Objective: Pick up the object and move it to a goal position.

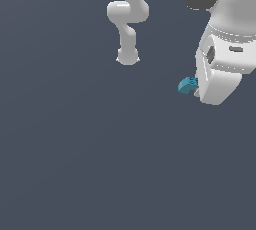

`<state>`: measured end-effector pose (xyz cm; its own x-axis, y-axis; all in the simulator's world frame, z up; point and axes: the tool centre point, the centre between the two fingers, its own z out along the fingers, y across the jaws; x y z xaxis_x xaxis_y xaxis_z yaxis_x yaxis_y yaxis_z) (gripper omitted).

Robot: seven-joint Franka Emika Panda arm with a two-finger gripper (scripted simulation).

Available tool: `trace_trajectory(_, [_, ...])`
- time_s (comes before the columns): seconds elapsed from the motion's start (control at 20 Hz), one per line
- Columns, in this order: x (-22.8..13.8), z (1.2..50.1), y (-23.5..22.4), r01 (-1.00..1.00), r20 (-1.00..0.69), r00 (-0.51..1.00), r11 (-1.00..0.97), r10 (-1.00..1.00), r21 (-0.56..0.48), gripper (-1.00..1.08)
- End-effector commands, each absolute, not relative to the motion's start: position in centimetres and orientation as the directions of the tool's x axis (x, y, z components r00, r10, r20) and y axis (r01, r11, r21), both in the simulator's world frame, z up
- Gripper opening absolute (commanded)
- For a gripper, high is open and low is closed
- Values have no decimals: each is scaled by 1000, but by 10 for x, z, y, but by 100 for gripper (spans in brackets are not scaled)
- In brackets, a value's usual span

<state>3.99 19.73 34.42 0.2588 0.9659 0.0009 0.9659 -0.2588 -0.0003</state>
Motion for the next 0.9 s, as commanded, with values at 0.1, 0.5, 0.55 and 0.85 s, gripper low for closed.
trace_trajectory(0.1, [43,374,213,965,1,260,-260,965,-1,-100])
trace_trajectory(0.5, [47,402,228,965,0,261,-261,965,0,-100])
trace_trajectory(0.55, [47,404,229,965,0,261,-261,965,0,-100])
trace_trajectory(0.85, [48,410,233,965,0,261,-261,965,0,-100])
